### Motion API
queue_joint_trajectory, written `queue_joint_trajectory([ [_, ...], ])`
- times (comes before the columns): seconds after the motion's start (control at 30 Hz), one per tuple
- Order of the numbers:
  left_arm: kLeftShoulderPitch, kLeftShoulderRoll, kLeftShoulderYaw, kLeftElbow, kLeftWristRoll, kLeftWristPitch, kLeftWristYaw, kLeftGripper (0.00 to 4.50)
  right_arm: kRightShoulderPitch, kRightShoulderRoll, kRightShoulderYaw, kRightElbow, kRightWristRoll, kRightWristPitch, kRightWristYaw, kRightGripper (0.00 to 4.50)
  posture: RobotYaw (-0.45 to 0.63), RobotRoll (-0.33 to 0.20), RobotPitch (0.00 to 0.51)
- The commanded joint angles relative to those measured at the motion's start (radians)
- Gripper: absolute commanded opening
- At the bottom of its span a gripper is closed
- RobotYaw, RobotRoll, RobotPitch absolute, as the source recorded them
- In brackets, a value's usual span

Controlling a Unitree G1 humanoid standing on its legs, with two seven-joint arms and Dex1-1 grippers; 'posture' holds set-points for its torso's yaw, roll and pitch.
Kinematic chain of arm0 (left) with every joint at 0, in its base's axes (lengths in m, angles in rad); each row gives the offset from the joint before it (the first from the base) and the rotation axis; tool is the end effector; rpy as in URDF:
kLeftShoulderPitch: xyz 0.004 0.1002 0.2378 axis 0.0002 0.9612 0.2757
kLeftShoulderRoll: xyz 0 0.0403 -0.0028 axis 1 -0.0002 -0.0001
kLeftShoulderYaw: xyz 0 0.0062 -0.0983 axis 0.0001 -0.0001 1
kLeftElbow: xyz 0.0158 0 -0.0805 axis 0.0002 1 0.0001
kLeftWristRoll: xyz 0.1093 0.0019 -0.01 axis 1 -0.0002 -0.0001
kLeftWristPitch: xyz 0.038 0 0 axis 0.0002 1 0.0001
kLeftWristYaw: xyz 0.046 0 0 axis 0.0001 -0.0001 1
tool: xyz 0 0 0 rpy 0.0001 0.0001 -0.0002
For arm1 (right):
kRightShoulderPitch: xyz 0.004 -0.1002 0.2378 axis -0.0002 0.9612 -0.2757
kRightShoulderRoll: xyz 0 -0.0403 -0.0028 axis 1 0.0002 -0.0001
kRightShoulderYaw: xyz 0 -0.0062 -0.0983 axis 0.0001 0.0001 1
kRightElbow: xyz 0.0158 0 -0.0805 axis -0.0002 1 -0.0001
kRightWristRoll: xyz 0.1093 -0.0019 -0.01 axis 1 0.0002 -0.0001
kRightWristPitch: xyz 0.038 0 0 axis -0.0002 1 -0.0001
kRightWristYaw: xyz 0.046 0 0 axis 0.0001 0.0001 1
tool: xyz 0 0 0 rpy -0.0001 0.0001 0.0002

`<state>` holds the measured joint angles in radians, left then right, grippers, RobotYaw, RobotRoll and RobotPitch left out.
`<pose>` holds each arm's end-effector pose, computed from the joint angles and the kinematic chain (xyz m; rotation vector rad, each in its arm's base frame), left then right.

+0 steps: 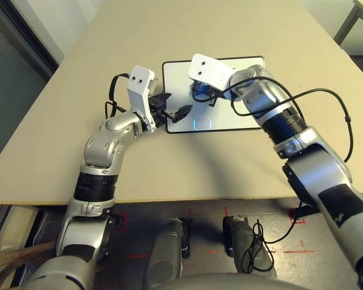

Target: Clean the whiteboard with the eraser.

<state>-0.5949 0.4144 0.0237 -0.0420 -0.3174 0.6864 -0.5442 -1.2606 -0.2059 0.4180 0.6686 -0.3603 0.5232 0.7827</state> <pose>0.2932 0.1866 0.1896 0.1067 0.0912 -0.6339 0.3588 -0.0654 0.2569 -0.9577 0.2308 0.7587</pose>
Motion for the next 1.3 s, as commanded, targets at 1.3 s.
queue_joint_trajectory([
  [1.3,0.003,0.006,-0.005,-0.005,0.001,0.002,-0.003,4.5,-0.008,0.006,0.014,0.028,-0.006,0.022,0.042,0.59,0.09,0.0,0.19],
])
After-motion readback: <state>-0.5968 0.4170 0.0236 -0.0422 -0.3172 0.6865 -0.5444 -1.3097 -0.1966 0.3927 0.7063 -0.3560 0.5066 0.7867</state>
